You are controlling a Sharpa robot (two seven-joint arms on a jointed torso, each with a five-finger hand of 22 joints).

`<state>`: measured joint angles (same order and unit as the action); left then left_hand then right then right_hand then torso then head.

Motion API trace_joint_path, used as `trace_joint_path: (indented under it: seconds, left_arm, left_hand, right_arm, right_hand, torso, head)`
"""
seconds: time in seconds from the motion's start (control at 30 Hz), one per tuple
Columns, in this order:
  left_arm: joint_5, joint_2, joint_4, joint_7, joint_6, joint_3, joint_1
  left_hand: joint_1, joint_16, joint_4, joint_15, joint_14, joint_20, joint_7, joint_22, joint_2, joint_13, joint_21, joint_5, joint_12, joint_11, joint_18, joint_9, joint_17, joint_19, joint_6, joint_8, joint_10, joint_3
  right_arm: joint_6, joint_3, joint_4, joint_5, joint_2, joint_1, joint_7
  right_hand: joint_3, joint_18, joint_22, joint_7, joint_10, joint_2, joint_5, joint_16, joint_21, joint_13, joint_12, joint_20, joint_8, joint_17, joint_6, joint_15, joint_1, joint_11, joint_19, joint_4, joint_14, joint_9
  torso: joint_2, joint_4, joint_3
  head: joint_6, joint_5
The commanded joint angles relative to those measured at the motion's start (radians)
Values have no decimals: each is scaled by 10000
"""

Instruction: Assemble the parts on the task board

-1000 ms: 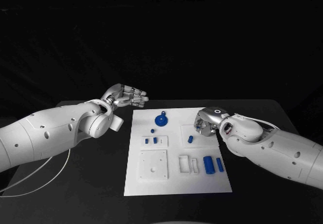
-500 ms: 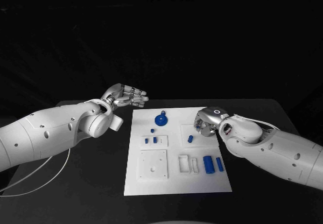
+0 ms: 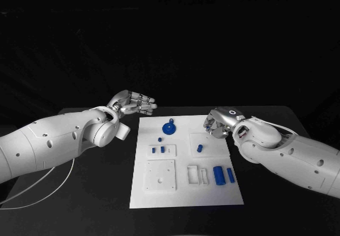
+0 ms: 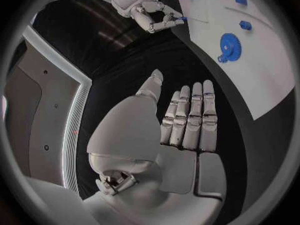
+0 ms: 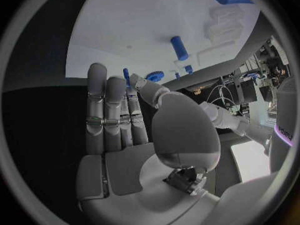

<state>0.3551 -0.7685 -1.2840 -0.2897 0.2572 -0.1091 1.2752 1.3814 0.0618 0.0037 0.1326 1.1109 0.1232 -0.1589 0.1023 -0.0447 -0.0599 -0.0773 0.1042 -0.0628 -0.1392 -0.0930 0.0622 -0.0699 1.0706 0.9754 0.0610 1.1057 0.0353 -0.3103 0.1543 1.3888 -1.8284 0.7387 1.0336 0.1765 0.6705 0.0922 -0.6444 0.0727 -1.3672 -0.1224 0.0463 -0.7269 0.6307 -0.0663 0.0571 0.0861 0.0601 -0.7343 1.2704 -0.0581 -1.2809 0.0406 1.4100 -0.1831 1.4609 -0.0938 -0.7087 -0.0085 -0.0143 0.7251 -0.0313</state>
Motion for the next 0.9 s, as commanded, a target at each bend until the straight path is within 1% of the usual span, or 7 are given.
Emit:
trace_joint_path:
  seconds: [0.03,0.27,0.47,0.6,0.67,0.77,0.9]
  left_arm:
    - [-67,66,60,-149,-176,6,9]
    - [-76,175,325,-178,-140,-2,6]
    - [-162,393,684,-234,82,-10,-29]
    - [-461,748,1154,-299,347,-10,-76]
    - [-630,946,1389,-330,431,-10,-103]
    - [-796,1172,1637,-365,486,-10,-147]
    - [-896,1428,1871,-391,498,-9,-206]
  left_hand:
    - [17,-6,3,44,-28,9,10,-8,75,-1,-52,-40,37,-15,16,3,6,50,45,60,-42,-59]
    - [17,-6,3,44,-28,9,10,-8,75,-1,-52,-40,37,-15,16,3,6,50,45,60,-42,-59]
    - [-5,-2,5,31,8,0,20,-50,121,-2,-77,-58,32,-3,15,5,2,73,74,67,-8,-72]
    - [0,-4,-6,28,18,-5,23,-59,122,-1,-83,-40,36,0,17,3,4,79,77,63,-6,-77]
    - [0,-3,-7,26,22,-7,24,-63,136,-1,-87,-26,35,0,18,3,4,82,79,63,-6,-74]
    - [0,-3,-12,25,28,-9,23,-67,153,0,-91,-19,37,-1,18,3,4,86,75,62,-13,-72]
    - [-18,-5,-21,26,24,-10,18,-78,191,-1,-97,-16,35,-4,20,2,6,87,64,60,-21,-80]
  right_arm:
    - [-490,105,174,641,80,2,-309]
    - [-696,249,836,1294,244,-42,-624]
    - [-666,280,1739,1645,224,-406,-807]
    - [-623,285,2031,1664,-16,-715,-863]
    - [-622,285,2093,1613,-160,-882,-881]
    - [-666,285,2103,1503,-415,-1134,-918]
    - [-696,263,2045,1271,-754,-1437,-940]
  right_hand:
    - [-1,154,-30,15,-369,-12,20,35,-80,8,31,48,47,-13,34,-67,-103,-293,61,58,25,-15]
    - [-25,174,-92,21,-354,-3,21,55,-124,9,31,69,49,-10,21,-90,-123,-290,84,73,24,-14]
    - [-76,176,-183,26,-340,24,20,70,-191,9,31,69,48,-14,7,-91,-138,-287,97,64,26,-11]
    - [-91,179,-211,25,-337,31,21,73,-212,9,32,73,49,-16,7,-95,-137,-288,104,54,28,-10]
    - [-91,179,-211,25,-337,31,21,73,-212,9,32,73,49,-16,7,-95,-137,-288,104,54,28,-10]
    - [-102,186,-270,28,-319,53,21,80,-258,10,30,78,48,-20,-5,-101,-138,-282,124,21,30,-5]
    - [-108,190,-314,29,-315,68,21,76,-287,8,32,78,47,-30,-5,-100,-128,-281,138,-5,31,-2]
  torso:
    - [15,7,14]
    - [31,5,-1]
    - [106,5,25]
    - [207,17,57]
    - [267,37,70]
    - [337,31,81]
    - [389,70,93]
  head:
    - [-19,11]
    - [-22,-140]
    - [12,-372]
    - [110,-661]
    - [222,-944]
    - [340,-1191]
    - [513,-1657]
